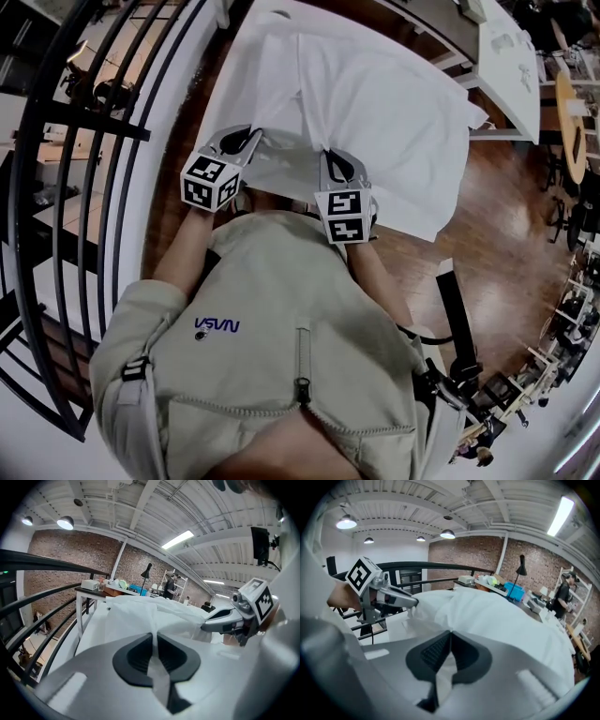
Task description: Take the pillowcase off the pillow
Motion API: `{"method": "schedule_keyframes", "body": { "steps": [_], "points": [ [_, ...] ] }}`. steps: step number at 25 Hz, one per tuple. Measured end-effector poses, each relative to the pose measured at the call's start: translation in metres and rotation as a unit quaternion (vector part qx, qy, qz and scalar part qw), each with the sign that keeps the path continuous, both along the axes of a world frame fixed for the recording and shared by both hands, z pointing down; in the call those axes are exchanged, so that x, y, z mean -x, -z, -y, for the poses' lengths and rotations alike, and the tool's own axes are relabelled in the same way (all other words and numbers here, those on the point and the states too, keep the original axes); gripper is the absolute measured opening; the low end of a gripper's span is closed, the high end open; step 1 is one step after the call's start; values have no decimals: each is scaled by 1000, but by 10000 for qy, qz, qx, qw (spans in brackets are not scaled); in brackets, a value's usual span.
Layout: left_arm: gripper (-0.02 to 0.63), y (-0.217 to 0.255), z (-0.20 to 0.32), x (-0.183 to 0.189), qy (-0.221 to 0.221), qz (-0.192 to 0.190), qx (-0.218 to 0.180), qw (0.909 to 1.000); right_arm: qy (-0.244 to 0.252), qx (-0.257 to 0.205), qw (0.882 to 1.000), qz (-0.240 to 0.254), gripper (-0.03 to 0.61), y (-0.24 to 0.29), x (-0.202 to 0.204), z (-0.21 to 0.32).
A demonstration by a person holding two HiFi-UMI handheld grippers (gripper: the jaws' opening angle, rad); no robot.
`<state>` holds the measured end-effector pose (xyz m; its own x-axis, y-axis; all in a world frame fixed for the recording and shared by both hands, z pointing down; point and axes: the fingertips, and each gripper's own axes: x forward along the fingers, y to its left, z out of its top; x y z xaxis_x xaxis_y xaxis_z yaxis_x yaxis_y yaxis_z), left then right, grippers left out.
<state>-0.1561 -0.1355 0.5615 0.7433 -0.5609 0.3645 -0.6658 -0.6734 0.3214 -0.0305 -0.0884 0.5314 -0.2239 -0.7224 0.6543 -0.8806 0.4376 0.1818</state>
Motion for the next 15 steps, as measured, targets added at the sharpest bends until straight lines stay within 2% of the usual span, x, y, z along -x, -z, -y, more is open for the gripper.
{"method": "schedule_keyframes", "body": {
  "steps": [4,7,10,15],
  "points": [
    [23,-13,1,1,166,-168,285,9993,-92,405,9991,-114,6,-30,-9,-7],
    [25,-24,-6,-5,92,-187,520,9984,-8,714,9971,-276,6,-53,-14,-13],
    [42,-22,-16,-7,5,-338,576,9978,28,732,9972,-117,6,-58,-14,-11],
    [121,-23,-31,18,140,-651,517,9964,94,708,9974,26,9,-59,-4,-9]
  ]
}}
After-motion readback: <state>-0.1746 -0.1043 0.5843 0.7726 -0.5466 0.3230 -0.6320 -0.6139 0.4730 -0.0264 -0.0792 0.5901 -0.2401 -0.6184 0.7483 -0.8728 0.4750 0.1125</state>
